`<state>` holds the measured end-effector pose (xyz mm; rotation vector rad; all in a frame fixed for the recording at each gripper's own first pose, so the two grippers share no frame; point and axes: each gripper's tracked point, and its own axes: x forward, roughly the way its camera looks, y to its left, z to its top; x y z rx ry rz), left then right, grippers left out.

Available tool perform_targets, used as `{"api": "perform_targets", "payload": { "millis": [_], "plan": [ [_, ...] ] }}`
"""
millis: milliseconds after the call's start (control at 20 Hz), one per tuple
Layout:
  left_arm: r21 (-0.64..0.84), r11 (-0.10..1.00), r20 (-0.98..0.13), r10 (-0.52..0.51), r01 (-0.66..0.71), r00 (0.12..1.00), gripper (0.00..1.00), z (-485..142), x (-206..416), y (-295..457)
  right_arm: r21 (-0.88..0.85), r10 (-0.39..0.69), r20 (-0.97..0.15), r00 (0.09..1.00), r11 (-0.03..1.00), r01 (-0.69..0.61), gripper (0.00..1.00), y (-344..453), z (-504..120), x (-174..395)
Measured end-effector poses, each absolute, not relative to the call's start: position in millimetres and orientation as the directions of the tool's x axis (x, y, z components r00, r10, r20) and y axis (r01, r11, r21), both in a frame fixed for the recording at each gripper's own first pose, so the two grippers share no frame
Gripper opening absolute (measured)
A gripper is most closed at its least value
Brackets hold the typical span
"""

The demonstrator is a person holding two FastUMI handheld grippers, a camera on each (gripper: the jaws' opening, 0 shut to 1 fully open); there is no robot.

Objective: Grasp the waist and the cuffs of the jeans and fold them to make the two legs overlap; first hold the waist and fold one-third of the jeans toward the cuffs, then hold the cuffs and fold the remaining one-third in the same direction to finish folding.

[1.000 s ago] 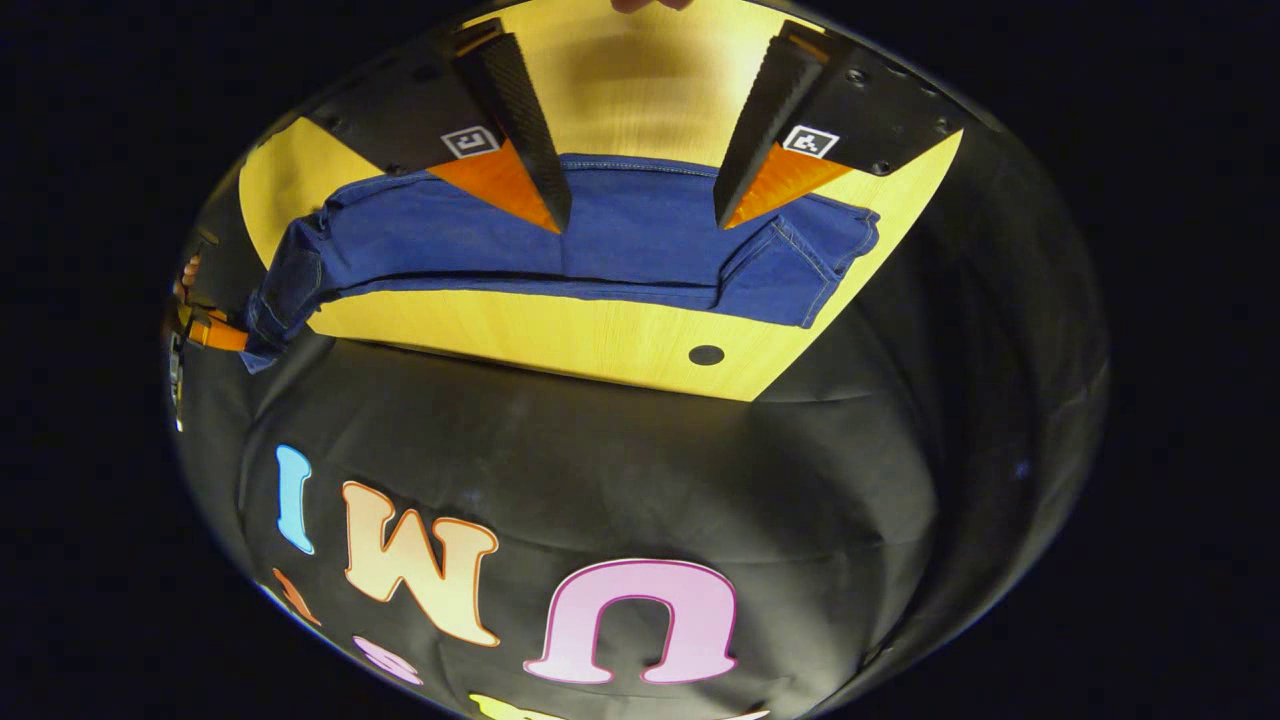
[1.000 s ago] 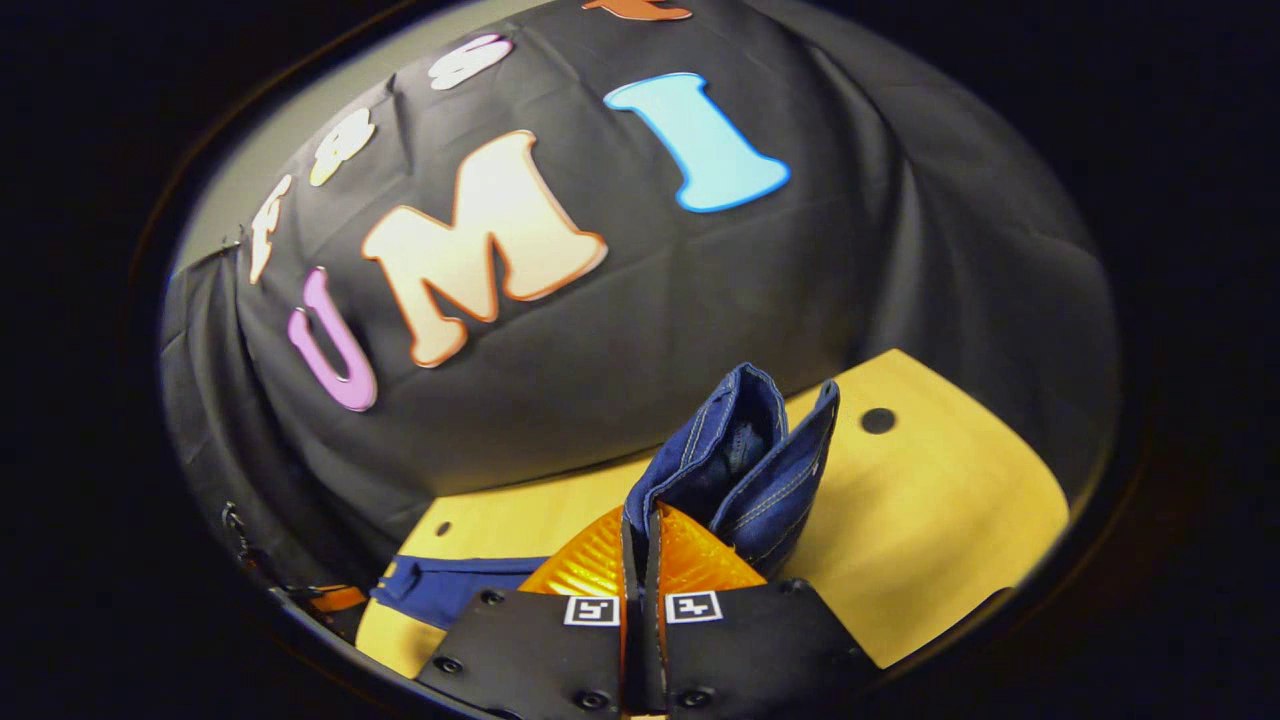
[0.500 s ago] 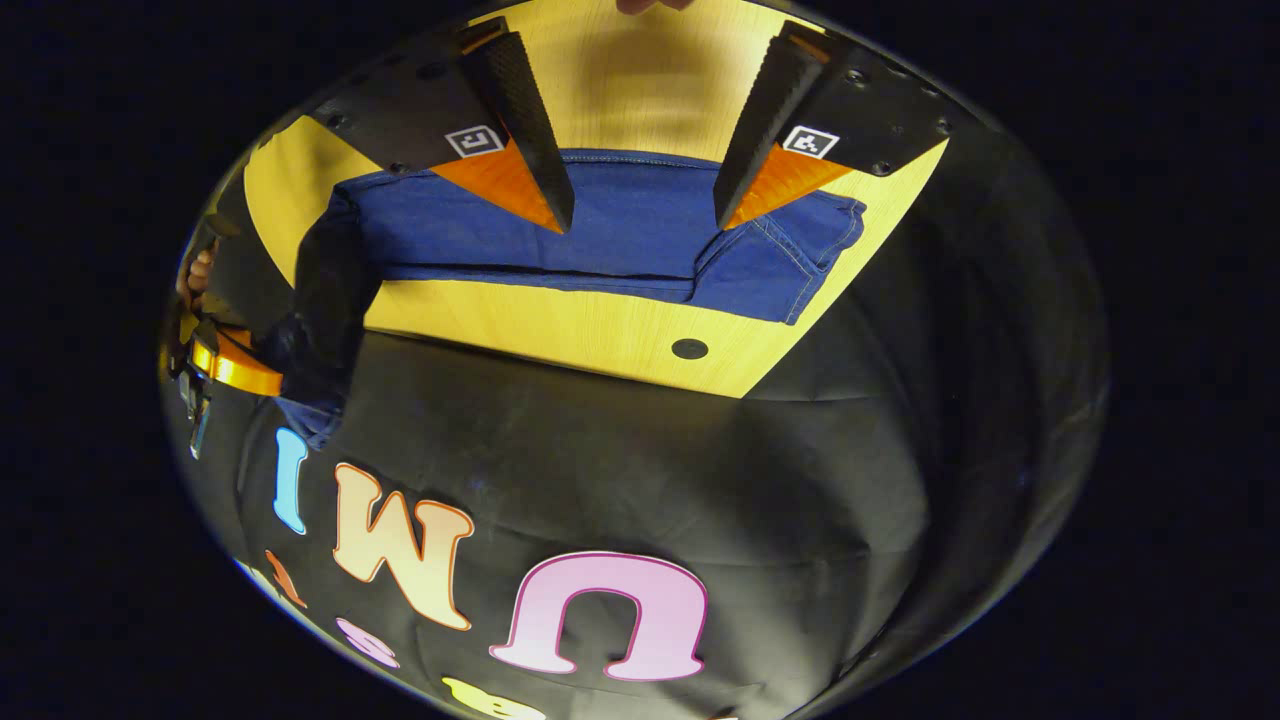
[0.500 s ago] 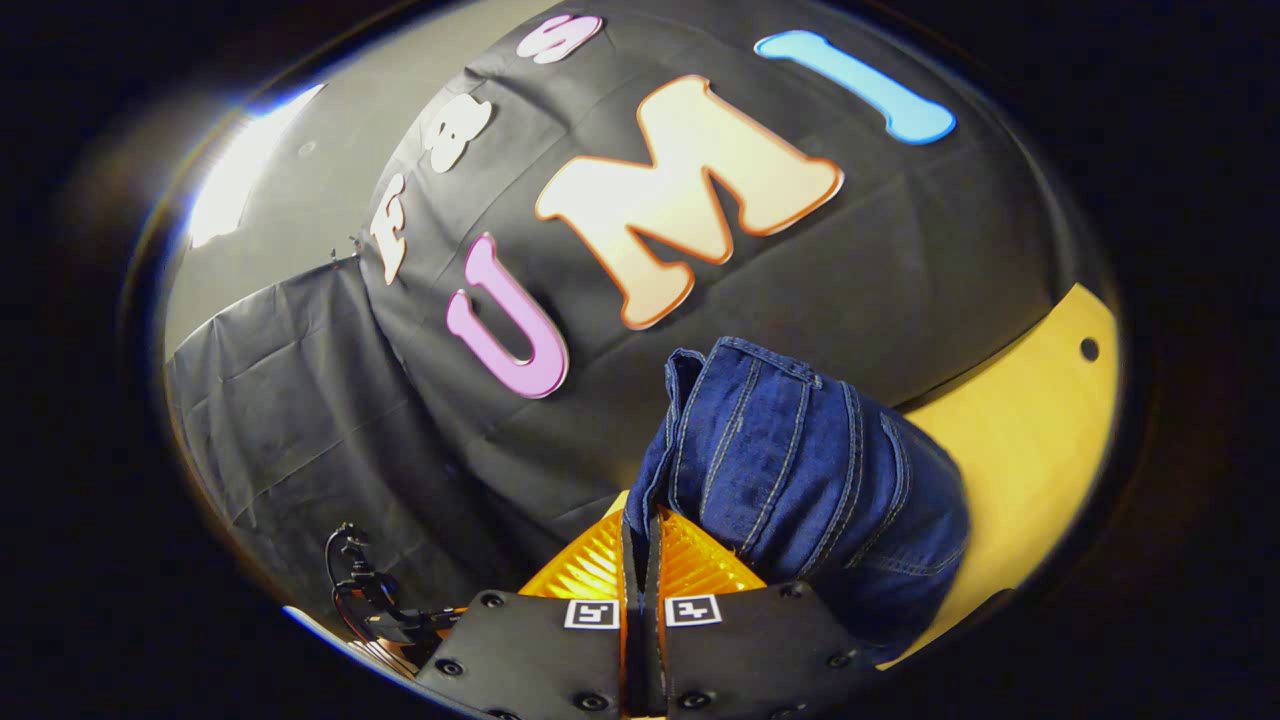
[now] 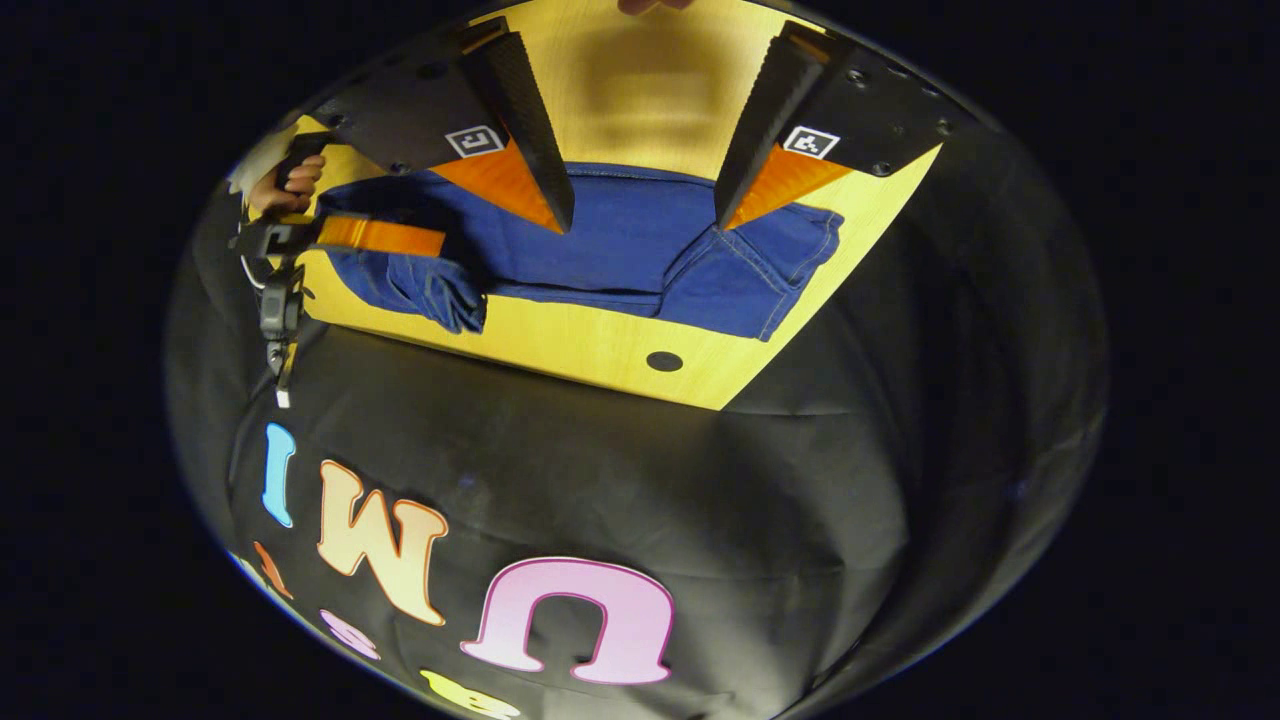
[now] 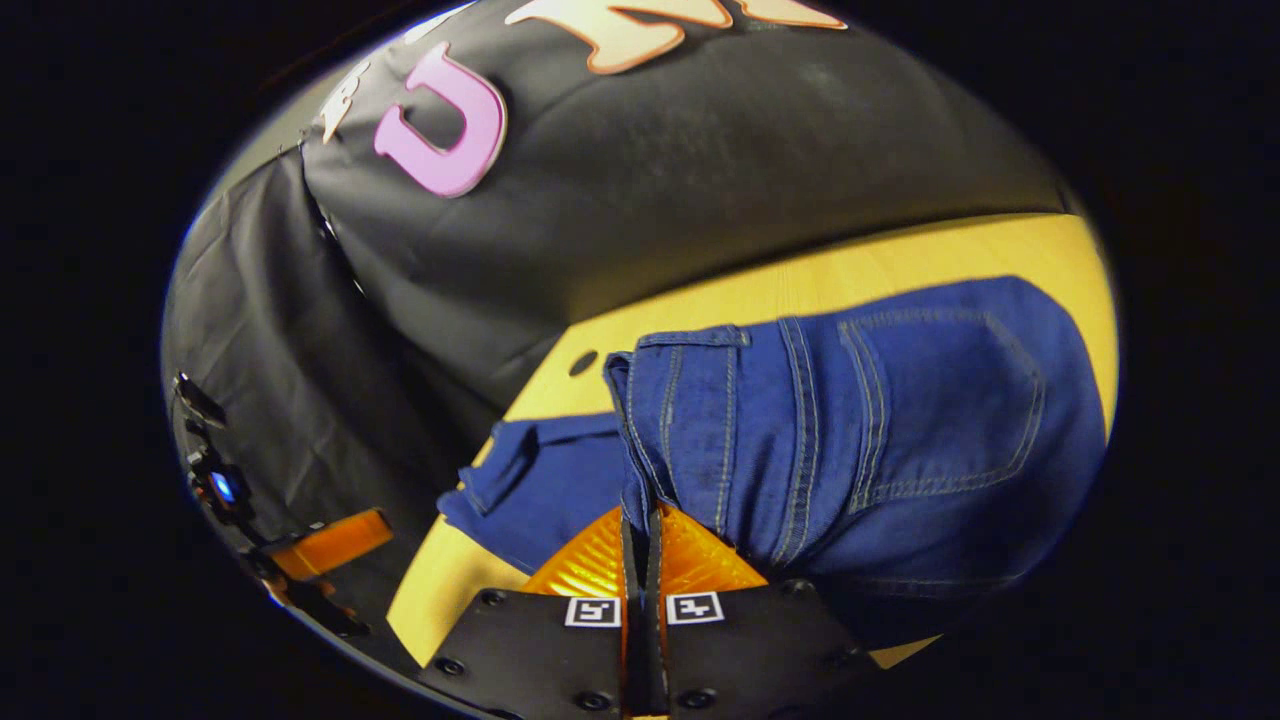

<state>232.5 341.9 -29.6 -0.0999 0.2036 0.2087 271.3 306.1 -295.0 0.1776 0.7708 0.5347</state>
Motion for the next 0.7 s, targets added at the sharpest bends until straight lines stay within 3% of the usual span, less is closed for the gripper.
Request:
{"api": "perform_targets", "payload": {
  "millis": [350, 700],
  "plan": [
    [-0.081, 0.960, -0.236, 0.242, -0.267, 0.941, 0.86, -40.8, 213.2, 360.0, 0.080, 0.378, -0.634, 0.675, 0.900, -0.429, 0.03, 285.5, -281.1, 278.7],
    [-0.099, 0.952, -0.274, 0.254, -0.289, 0.928, 0.86, -66.1, 209.5, 371.9, 0.028, 0.304, -0.662, 0.685, 0.923, -0.383, 0.03, 286.0, -284.5, 278.2]
  ]
}}
